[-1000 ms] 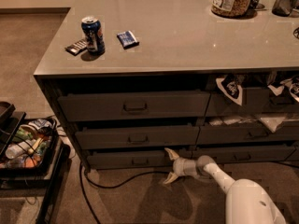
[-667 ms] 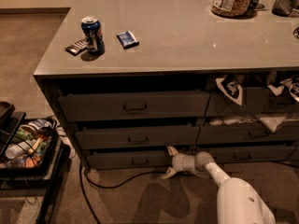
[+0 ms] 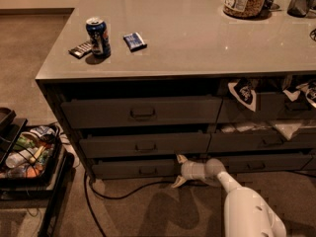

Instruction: Open bottom drawer

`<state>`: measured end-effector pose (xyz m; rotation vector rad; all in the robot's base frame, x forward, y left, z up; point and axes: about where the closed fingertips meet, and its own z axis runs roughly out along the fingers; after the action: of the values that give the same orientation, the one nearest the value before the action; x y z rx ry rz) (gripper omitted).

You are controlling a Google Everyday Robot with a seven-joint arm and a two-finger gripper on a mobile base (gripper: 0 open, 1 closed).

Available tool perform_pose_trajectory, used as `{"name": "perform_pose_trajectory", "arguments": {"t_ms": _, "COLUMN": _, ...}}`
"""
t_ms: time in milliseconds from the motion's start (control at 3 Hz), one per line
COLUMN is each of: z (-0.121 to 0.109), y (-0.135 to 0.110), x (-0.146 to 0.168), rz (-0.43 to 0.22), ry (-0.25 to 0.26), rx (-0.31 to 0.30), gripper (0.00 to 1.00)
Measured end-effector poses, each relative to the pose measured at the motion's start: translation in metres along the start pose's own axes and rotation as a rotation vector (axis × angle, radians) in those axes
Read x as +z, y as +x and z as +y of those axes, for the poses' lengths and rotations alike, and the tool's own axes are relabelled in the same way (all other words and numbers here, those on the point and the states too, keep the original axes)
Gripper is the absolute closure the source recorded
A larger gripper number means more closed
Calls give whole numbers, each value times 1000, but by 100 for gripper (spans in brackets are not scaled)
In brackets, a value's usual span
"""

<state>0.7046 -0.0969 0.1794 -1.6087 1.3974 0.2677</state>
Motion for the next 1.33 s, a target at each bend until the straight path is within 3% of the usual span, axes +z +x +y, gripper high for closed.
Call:
{"name": "perform_pose_trajectory", "arguments": {"t_ms": 667, "z": -16, "y": -1, "x": 15, "rz": 24, "ry": 59, "rx": -45, "gripper": 0}}
{"name": "perform_pose_trajectory", "arguments": {"t_ms": 1000, "z": -16, "y": -1, "x": 15, "rz": 25, "ry": 59, "rx": -45, "gripper": 0}}
{"name": "perform_pose_trajectory", "arguments": {"t_ms": 1333, "z": -15, "y": 7, "x": 4, "rz": 46, "ry": -53, "rx": -46, "gripper": 0}}
